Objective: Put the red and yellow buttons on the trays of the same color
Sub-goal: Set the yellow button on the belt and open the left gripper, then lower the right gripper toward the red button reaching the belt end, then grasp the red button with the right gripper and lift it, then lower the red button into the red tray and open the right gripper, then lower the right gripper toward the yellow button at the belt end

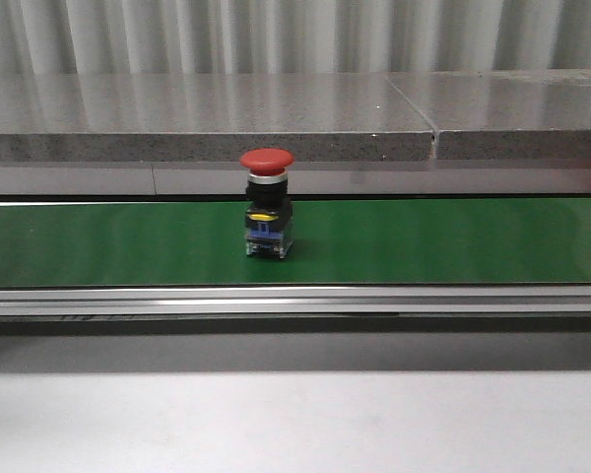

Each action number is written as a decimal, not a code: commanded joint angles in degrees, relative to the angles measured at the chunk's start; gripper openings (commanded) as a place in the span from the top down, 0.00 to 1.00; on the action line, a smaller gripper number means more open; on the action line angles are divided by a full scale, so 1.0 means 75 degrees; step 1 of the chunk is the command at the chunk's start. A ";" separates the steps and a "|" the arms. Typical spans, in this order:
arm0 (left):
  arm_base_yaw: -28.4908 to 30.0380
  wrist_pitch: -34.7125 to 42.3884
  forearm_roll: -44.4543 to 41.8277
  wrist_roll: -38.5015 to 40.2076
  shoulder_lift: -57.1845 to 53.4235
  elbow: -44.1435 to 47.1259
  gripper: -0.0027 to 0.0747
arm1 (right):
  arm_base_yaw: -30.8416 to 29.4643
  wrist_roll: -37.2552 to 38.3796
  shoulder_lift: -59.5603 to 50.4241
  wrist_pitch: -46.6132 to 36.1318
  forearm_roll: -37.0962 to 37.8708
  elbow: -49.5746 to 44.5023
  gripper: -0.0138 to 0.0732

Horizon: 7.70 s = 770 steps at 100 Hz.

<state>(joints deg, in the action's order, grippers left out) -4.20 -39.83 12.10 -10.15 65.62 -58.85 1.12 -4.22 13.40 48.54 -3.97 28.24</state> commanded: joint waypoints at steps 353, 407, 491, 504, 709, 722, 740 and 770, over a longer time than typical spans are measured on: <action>-0.0304 -0.0972 0.0301 -0.0008 -0.6418 0.3258 0.99 | 0.1255 -0.0566 1.0342 -0.0020 -0.0565 0.5923 0.42; -0.0304 -0.0972 0.0301 -0.0008 -0.6418 0.3258 0.99 | 0.0104 0.0847 0.9545 0.0014 0.0034 0.5923 0.57; -0.0304 -0.0972 0.0301 -0.0008 -0.6418 0.3258 0.99 | -0.4129 0.1207 0.9597 -0.0584 -0.0016 0.6627 0.57; -0.0304 -0.0972 0.0301 -0.0008 -0.6418 0.3258 0.99 | -0.4443 0.1501 0.9890 -0.1171 -0.0148 0.6725 0.57; -0.0304 -0.0972 0.0301 -0.0008 -0.6418 0.3258 0.99 | -0.4387 0.0629 1.1656 -0.1449 -0.1440 0.7764 0.23; -0.0304 -0.0972 0.0301 -0.0008 -0.6418 0.3258 0.99 | -0.4195 0.0248 1.0950 -0.1331 -0.1403 0.7175 0.23; -0.0304 -0.0972 0.0301 -0.0008 -0.6418 0.3258 0.99 | -0.3909 -0.0015 0.9900 -0.0925 -0.1396 0.6366 0.23; -0.0304 -0.0972 0.0301 -0.0008 -0.6418 0.3258 0.99 | -0.2972 -0.0831 0.8389 0.0302 -0.1404 0.5971 0.23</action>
<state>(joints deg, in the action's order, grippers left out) -6.19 -51.09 13.03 -10.17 16.91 -33.01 -23.05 -8.36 80.36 49.27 -13.97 71.86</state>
